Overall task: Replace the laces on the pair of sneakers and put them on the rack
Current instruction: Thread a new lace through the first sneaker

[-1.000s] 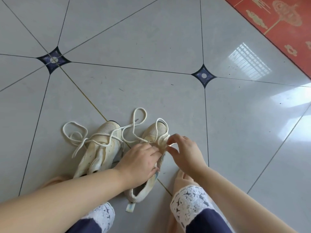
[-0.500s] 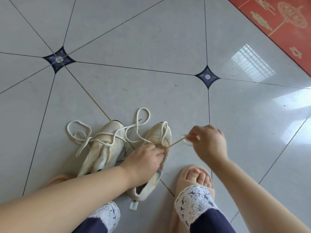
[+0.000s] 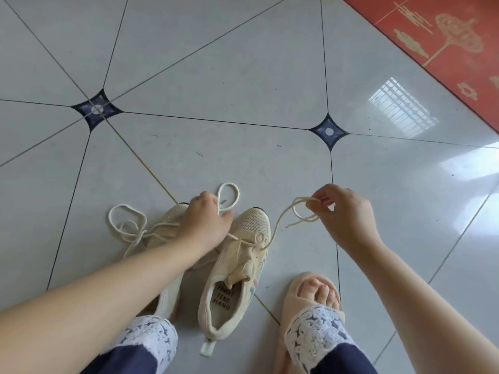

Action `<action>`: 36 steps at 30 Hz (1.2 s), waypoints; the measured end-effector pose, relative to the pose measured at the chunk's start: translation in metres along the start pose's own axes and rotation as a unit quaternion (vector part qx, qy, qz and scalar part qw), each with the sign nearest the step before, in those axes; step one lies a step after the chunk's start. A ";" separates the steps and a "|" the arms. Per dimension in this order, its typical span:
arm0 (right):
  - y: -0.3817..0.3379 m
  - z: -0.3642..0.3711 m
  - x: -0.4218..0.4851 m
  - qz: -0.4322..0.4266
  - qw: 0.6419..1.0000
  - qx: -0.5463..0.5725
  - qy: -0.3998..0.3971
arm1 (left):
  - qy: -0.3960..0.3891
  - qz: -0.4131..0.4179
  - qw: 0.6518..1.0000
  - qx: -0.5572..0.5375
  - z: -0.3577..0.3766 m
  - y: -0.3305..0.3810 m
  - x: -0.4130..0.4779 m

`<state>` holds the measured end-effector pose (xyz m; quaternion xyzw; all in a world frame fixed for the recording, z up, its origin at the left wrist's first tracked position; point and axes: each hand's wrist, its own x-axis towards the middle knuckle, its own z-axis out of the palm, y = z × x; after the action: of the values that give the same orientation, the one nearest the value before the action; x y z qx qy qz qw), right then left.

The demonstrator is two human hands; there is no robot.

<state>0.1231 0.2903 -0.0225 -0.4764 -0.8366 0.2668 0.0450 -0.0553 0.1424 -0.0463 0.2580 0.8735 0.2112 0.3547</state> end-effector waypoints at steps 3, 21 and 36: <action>-0.004 -0.003 0.001 0.000 1.000 0.020 -0.007 | -0.126 -0.141 0.978 -0.083 0.006 0.005 0.018; -0.053 -0.044 0.034 0.072 0.952 0.276 -0.113 | -0.195 0.040 0.925 -0.324 -0.090 0.128 0.024; -0.141 -0.175 0.038 0.079 0.871 0.482 -0.052 | -0.152 0.177 0.919 -0.317 -0.155 0.188 -0.044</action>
<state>0.0516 0.3352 0.1888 -0.4454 -0.5649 0.6639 0.2043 -0.0848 0.2331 0.1821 0.3115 0.6364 0.4945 0.5034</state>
